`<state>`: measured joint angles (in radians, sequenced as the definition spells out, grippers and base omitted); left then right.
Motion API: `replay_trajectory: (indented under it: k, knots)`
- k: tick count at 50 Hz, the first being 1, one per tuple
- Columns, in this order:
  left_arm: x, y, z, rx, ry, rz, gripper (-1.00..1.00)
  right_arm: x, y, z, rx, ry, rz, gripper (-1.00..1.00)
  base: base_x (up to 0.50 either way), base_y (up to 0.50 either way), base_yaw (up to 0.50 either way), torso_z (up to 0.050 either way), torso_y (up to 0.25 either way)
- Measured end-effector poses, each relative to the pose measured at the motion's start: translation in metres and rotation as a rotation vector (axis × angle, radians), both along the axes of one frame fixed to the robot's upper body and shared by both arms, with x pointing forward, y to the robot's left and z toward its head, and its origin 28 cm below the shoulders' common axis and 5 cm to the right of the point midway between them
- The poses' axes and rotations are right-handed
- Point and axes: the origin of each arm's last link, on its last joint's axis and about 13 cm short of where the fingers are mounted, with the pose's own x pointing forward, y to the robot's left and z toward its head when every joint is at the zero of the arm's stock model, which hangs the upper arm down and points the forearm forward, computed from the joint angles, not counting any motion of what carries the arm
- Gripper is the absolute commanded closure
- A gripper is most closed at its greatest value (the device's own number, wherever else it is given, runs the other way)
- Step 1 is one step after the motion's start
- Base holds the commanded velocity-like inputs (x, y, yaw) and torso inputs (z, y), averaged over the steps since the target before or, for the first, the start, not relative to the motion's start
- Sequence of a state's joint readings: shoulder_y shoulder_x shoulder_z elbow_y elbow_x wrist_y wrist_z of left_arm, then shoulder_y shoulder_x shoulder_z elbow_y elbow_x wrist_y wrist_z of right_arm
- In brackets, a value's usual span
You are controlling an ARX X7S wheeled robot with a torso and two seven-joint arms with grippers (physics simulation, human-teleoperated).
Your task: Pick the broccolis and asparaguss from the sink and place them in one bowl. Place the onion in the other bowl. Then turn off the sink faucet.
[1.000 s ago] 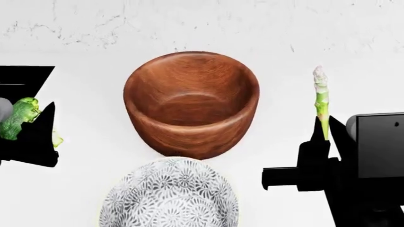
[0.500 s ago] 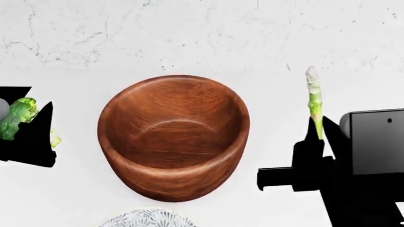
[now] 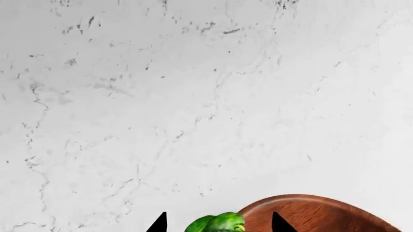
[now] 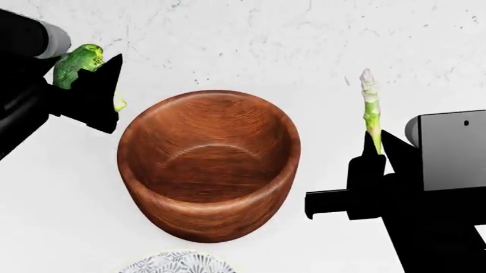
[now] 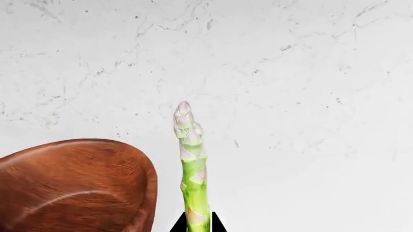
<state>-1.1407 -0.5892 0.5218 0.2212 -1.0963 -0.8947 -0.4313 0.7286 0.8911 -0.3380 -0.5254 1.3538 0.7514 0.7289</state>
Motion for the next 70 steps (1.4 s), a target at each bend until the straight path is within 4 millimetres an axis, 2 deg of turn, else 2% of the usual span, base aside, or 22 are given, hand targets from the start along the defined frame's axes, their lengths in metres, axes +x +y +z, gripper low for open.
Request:
replay_trajectory:
  k: [7,13,28,39,53,70]
  knots:
    - [0.017,-0.03,0.021,0.016,0.098,-0.136,1.0,-0.002,-0.002,0.004,-0.005,-0.001,-0.023,1.0,0.0,0.0,0.0,0.0,0.0]
    - [0.022,-0.055,0.031,0.069,0.165,-0.244,1.0,-0.006,-0.004,0.006,-0.004,-0.004,-0.042,1.0,0.0,0.0,0.0,0.0,0.0]
    - [0.035,-0.091,0.026,0.199,0.334,-0.369,1.0,-0.01,-0.005,0.006,0.007,0.001,-0.055,1.0,0.0,0.0,0.0,0.0,0.0]
    - [0.047,-0.1,0.016,0.27,0.394,-0.347,1.0,-0.013,-0.005,0.004,0.017,0.008,-0.054,1.0,0.0,0.0,0.0,0.0,0.001]
    - [0.066,-0.1,0.011,0.301,0.432,-0.292,1.0,-0.014,-0.004,-0.001,0.026,0.02,-0.046,1.0,0.0,0.0,0.0,0.0,0.0]
    - [0.072,-0.102,-0.007,0.334,0.484,-0.275,1.0,-0.015,-0.005,-0.008,0.038,0.032,-0.044,1.0,0.0,0.0,0.0,0.0,0.001]
